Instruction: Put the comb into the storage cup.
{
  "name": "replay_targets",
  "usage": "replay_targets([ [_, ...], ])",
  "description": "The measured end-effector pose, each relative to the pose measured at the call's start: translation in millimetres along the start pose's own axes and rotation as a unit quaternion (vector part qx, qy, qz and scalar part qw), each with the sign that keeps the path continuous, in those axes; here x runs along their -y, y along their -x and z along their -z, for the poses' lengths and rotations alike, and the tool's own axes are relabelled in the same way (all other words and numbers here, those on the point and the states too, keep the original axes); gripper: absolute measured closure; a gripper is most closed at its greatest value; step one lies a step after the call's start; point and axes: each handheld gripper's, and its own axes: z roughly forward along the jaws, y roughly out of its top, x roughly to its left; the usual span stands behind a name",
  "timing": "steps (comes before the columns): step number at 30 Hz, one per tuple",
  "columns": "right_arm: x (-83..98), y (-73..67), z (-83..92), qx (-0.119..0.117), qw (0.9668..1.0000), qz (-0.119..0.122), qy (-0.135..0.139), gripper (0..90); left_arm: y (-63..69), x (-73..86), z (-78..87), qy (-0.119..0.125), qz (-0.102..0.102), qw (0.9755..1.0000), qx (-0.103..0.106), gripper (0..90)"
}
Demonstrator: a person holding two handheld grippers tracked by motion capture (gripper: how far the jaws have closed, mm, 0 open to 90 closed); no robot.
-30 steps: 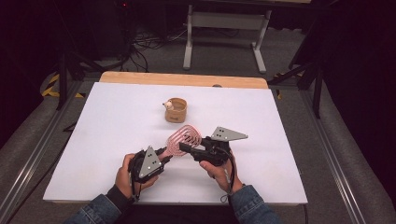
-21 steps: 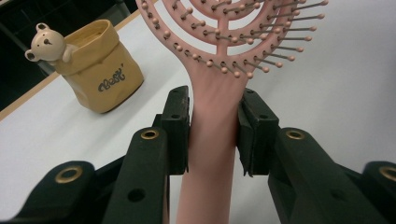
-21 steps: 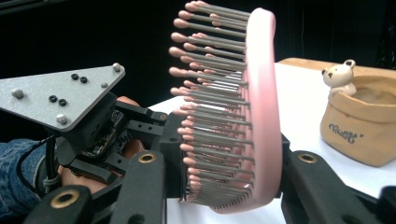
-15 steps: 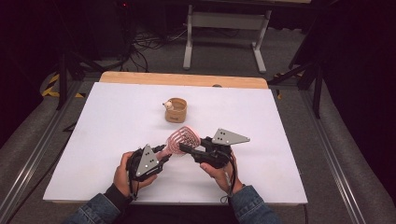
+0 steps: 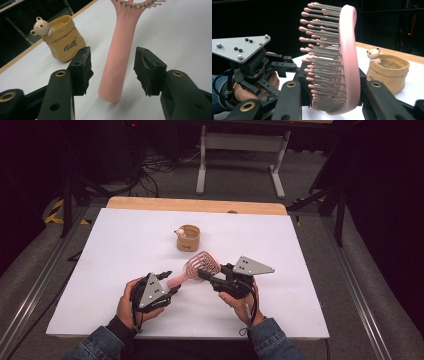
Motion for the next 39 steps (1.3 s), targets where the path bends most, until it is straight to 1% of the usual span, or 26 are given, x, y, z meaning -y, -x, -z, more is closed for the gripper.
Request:
replay_targets([
  [2, -0.6, 0.5, 1.0, 0.004, 1.0, 0.004, 0.0, 63.5, -2.0, 1.0, 0.9, 0.002, -0.003, 1.0, 0.002, 45.8],
  [5, -1.8, 1.8, 3.5, 0.01, 0.9999, 0.007, 0.002, 63.6, -3.4, 1.9, 1.9, 0.005, 0.002, 1.0, 0.006, 42.7],
  [7, -2.2, 3.1, 5.1, 0.015, 0.9999, 0.007, 0.003, 63.6, -4.2, 2.5, 2.0, 0.003, -0.001, 1.0, 0.006, 40.5],
  [8, -2.7, 4.0, 6.2, 0.018, 0.9998, 0.008, 0.004, 63.6, -5.0, 3.2, 2.4, 0.004, -0.002, 0.9999, 0.01, 38.9],
  [10, -3.8, 4.7, 7.9, 0.022, 0.9997, 0.011, 0.007, 63.6, -6.3, 4.3, 3.0, 0.003, -0.002, 1.0, 0.009, 36.8],
  [18, -6.5, 7.1, 11.1, 0.03, 0.9994, 0.016, 0.011, 63.6, -14.4, 8.9, 5.6, 0.005, 0.009, 0.9999, 0.009, 28.6],
  [19, -6.9, 7.3, 11.8, 0.031, 0.9993, 0.017, 0.011, 63.6, -16.8, 10.3, 5.2, 0.007, 0.011, 0.9998, 0.014, 27.4],
  [23, -9.3, 9.1, 15.0, 0.039, 0.999, 0.018, 0.015, 63.6, -19.5, 11.7, 6.6, 0.011, 0.008, 0.9997, 0.018, 23.8],
  [24, -9.6, 9.6, 15.7, 0.042, 0.9988, 0.02, 0.015, 63.6, -20.5, 12.2, 7.5, 0.016, 0.016, 0.9996, 0.02, 22.9],
  [25, -9.9, 9.9, 16.5, 0.044, 0.9987, 0.019, 0.015, 63.6, -21.6, 12.4, 7.9, 0.017, 0.016, 0.9996, 0.018, 22.1],
  [26, -10.2, 10.4, 17.6, 0.045, 0.9987, 0.019, 0.017, 63.6, -22.4, 13.0, 8.2, 0.02, 0.022, 0.9994, 0.017, 21.2],
  [27, -10.7, 10.8, 18.9, 0.046, 0.9986, 0.019, 0.019, 63.6, -23.6, 13.5, 8.3, 0.019, 0.025, 0.9994, 0.018, 20.2],
  [30, -11.8, 11.1, 21.7, 0.055, 0.998, 0.024, 0.019, 63.6, -26.0, 15.5, 7.8, 0.015, 0.027, 0.9994, 0.014, 17.0],
  [31, -12.1, 11.3, 22.3, 0.056, 0.9979, 0.025, 0.02, 63.6, -26.7, 16.1, 8.1, 0.016, 0.031, 0.9993, 0.015, 16.4],
  [33, -12.9, 11.4, 23.2, 0.059, 0.9977, 0.026, 0.022, 63.6, -28.7, 16.9, 9.5, 0.014, 0.029, 0.9993, 0.017, 14.5],
  [35, -13.4, 11.0, 23.6, 0.063, 0.9973, 0.032, 0.022, 63.6, -31.4, 18.5, 11.4, 0.021, 0.035, 0.9989, 0.023, 12.7],
  [38, -13.9, 11.2, 24.4, 0.067, 0.997, 0.033, 0.022, 63.6, -36.1, 20.4, 15.4, 0.028, 0.047, 0.9982, 0.022, 9.9],
  [39, -14.1, 11.3, 24.8, 0.068, 0.9969, 0.034, 0.023, 63.6, -37.6, 21.1, 16.9, 0.03, 0.048, 0.9982, 0.021, 9.7],
])
